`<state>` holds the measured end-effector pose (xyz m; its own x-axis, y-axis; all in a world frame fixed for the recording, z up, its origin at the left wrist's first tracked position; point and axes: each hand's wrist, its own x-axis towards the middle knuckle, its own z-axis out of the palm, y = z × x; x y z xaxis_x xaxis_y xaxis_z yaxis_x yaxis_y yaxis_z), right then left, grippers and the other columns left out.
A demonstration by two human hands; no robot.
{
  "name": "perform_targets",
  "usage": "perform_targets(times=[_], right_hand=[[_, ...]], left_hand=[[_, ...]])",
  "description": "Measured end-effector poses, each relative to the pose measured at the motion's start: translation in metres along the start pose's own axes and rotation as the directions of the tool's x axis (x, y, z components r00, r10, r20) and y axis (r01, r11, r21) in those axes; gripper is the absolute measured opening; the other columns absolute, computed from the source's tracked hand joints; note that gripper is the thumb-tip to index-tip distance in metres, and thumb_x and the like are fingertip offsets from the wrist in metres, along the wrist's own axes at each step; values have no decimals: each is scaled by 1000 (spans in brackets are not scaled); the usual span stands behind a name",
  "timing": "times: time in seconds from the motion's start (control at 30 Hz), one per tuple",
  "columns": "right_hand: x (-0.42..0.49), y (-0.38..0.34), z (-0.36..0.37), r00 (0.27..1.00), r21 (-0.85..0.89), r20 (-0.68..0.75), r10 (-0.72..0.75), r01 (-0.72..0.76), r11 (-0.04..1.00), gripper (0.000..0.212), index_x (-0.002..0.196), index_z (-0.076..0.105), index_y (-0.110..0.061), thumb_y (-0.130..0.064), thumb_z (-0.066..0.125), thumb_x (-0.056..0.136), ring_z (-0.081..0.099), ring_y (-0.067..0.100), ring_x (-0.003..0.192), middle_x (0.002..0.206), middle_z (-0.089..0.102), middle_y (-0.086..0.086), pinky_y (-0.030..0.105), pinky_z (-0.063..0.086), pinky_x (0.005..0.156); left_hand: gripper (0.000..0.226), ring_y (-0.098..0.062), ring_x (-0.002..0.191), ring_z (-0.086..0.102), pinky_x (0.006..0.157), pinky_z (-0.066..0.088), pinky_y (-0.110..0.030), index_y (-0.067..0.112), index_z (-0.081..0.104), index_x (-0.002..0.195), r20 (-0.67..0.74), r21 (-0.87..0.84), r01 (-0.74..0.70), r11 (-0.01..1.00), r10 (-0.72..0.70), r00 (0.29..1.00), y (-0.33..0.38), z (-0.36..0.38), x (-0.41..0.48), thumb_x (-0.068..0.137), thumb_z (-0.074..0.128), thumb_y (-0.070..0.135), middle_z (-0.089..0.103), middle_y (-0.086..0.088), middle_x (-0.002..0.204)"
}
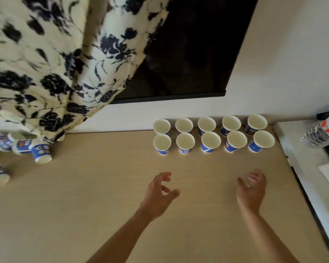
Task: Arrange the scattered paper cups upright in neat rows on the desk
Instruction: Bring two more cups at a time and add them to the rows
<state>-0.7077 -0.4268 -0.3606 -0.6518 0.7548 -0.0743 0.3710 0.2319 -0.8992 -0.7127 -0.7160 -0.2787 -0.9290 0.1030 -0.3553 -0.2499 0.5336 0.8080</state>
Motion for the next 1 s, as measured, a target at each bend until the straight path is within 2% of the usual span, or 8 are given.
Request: perform_targets(times=[0.07,0.23,0.37,0.67,0.73,0.9,0.93,1.0], right_hand=[[-38,-19,19,997,36,69,-19,16,999,63,133,49,-1,13,74,77,61,37,105,121,57,24,44,50,81],[-121,-84,75,959,131,272,-73,38,991,59,134,49,0,13,70,81,57,22,102,120,58,16,24,45,80],[-185,-133,123,903,140,414,-116,62,988,53,132,51,-4,6,70,83,60,22,105,119,60,9,29,45,88],[-319,-195,227,764,82,614,-198,188,979,51,132,52,-5,3,72,85,62,26,108,121,62,12,38,50,94],[-347,-206,251,727,68,658,-197,203,977,51,132,52,-4,3,72,86,62,26,108,121,62,12,42,51,95],[-409,-230,310,645,39,740,-191,242,970,52,131,51,-3,8,71,84,63,31,106,117,62,13,48,51,96],[-421,-233,321,624,35,757,-196,260,965,51,131,52,-5,7,71,85,63,32,107,116,62,10,47,51,95],[-443,-241,339,573,29,794,-204,298,954,52,131,53,-8,6,71,85,63,30,107,115,62,7,45,52,96]], left_hand=[[56,-6,83,64,76,55,-23,28,53,129,-40,-25,10,1000,-11,999,-10,-22,-6,80,78,29,58,8,116],[50,-5,77,63,72,54,-19,22,56,124,-149,-97,0,995,-14,989,-43,-85,-21,80,79,22,61,5,110],[48,-3,80,66,75,56,-24,22,58,123,-190,-126,-7,992,-17,982,-81,-141,-42,80,79,23,64,7,105],[40,-10,89,67,79,56,-34,23,60,117,-288,-199,66,978,-123,950,-181,-286,-90,81,77,27,65,8,104],[38,-9,89,66,80,55,-31,24,61,116,-331,-211,73,975,-142,933,-201,-320,-97,81,77,27,65,9,102],[40,-3,93,61,71,42,-6,25,61,118,-443,-180,107,978,-178,879,-256,-402,-115,81,76,32,65,12,106],[41,-5,95,60,73,43,-8,23,61,119,-470,-171,120,978,-188,862,-268,-419,-120,81,76,32,65,10,108],[43,-12,103,59,84,47,-22,19,61,121,-521,-148,153,977,-209,828,-293,-455,-128,82,76,28,63,3,114]])
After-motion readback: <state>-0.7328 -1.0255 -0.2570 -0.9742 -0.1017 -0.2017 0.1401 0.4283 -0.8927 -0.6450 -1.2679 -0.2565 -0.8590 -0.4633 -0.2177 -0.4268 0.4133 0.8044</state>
